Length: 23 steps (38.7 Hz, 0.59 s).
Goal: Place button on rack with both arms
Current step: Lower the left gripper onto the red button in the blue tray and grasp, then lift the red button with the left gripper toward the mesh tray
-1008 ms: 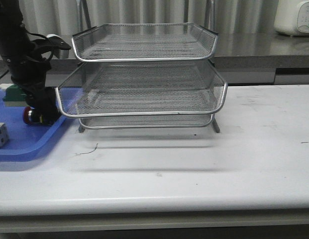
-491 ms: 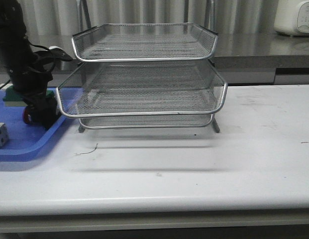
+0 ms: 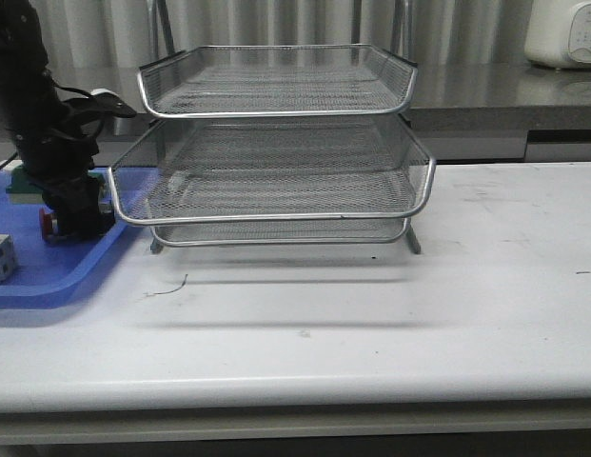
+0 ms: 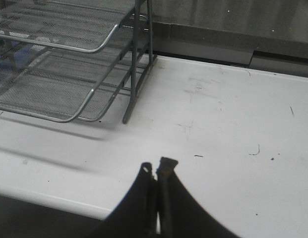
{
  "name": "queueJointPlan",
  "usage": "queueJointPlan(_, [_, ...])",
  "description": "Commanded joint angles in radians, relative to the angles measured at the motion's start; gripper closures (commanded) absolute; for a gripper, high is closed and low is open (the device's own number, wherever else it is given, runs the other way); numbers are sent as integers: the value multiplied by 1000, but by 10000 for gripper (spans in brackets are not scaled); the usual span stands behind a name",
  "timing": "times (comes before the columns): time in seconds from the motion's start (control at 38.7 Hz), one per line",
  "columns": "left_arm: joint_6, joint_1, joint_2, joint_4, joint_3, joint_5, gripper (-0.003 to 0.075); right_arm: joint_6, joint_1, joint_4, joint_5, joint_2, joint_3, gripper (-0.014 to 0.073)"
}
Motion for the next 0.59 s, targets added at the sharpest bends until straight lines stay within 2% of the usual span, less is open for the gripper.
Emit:
queueJointPlan(0.0, [-10, 12, -66, -17, -25, -25, 594, -3, 3, 1, -79, 9, -25, 655])
queueJointPlan(0.39, [-114, 73, -211, -100, -25, -19, 594, -3, 3, 1, -79, 9, -25, 655])
queueJointPlan(0.57, [-140, 87, -325, -100, -25, 59, 594, -3, 3, 1, -79, 9, -25, 655])
